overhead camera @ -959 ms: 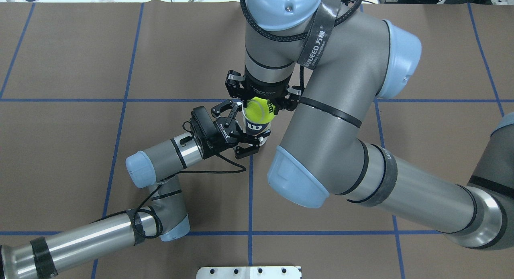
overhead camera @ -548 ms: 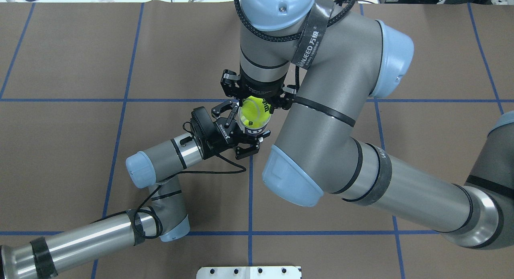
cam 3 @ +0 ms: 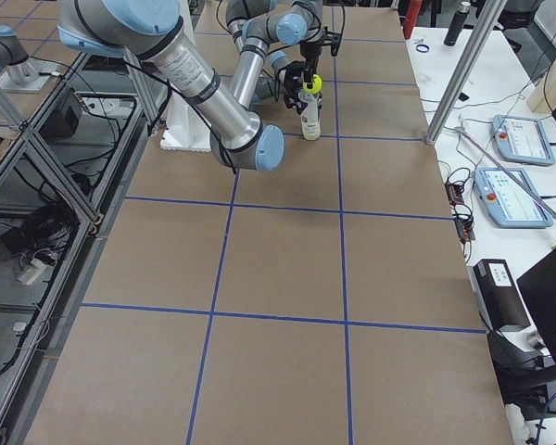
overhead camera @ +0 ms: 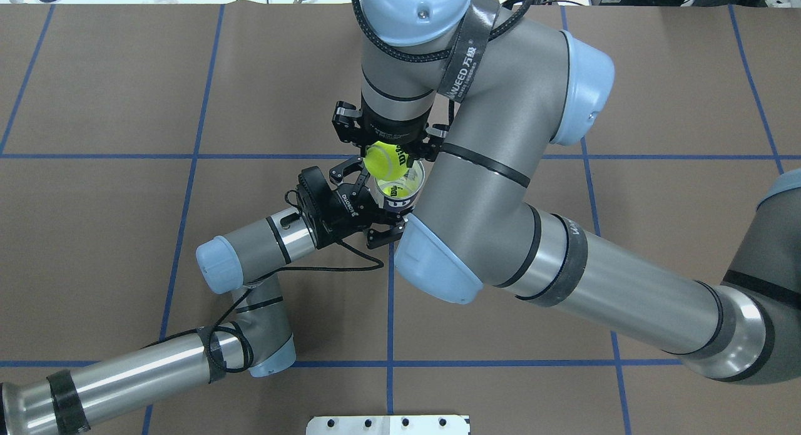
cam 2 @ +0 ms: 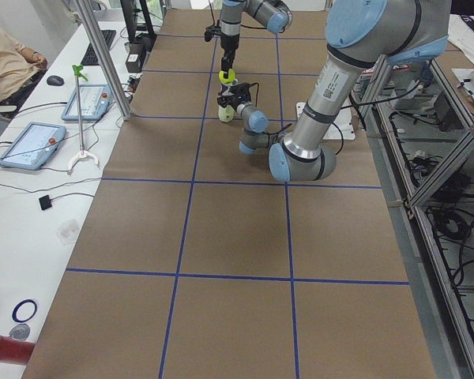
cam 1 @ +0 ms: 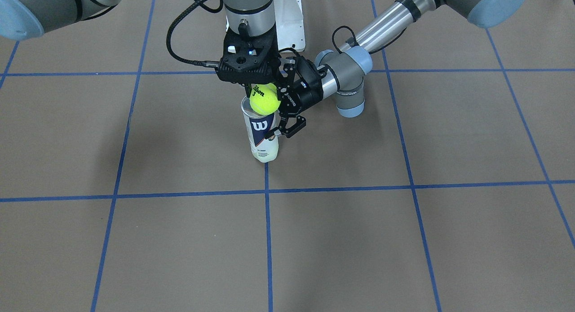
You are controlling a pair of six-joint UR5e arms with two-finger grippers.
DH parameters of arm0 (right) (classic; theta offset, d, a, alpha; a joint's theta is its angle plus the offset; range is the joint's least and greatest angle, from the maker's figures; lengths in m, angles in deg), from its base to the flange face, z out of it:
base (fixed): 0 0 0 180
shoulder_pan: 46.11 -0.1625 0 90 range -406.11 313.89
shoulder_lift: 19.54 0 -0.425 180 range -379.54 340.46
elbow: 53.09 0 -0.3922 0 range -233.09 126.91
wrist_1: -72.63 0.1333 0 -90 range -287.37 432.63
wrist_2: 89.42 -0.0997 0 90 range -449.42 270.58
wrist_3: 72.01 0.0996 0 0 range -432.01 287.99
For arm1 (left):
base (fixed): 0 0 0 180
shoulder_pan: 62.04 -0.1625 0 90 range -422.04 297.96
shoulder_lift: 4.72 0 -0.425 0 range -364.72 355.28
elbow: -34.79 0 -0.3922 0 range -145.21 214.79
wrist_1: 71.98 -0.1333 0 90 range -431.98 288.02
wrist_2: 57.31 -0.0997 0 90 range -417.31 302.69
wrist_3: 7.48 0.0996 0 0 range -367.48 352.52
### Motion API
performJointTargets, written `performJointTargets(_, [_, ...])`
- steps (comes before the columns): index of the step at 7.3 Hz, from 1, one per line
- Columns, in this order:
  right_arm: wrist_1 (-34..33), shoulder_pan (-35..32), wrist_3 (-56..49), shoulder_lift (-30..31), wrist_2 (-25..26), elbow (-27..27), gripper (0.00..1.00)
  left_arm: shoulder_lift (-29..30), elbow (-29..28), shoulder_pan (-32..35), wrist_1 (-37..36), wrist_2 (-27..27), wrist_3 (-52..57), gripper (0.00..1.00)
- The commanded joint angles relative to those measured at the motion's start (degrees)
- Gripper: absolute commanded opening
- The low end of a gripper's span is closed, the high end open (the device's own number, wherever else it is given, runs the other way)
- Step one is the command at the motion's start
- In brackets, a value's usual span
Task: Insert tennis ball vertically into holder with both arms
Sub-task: 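Press the second ball down into the can with the right gripper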
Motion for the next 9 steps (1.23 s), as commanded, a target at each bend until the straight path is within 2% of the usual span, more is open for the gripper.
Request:
performJointTargets(1, [1.3, -0.2, -0.2, 0.0, 0.2, -1.2, 0.0, 0.0, 0.0, 0.0, 0.1, 0.0, 0.0, 0.99])
performJointTargets(4, [0.9, -0.5, -0.2, 0.4, -0.3, -0.5, 0.0, 0.0, 0.0, 0.0, 0.0, 0.0, 0.0, 0.99])
performJointTargets(5, [0.8, -0.5, -0.4, 0.6, -0.4, -0.3, 0.21, -0.1, 0.0, 0.1, 0.1, 0.0, 0.0, 0.99])
performJointTargets(7, [0.7, -0.5, -0.9, 1.0, -0.7, 0.6, 0.47, -0.1, 0.0, 0.0, 0.1, 0.0, 0.0, 0.99])
performJointTargets(8, [0.6, -0.5, -1.7, 1.6, -0.7, 1.3, 0.65, -0.1, 0.0, 0.0, 0.1, 0.0, 0.0, 0.99])
performJointTargets(9, [0.6, -0.6, -2.4, 2.2, -0.1, 2.4, 1.0, -0.1, 0.0, 0.0, 0.1, 0.0, 0.0, 0.99])
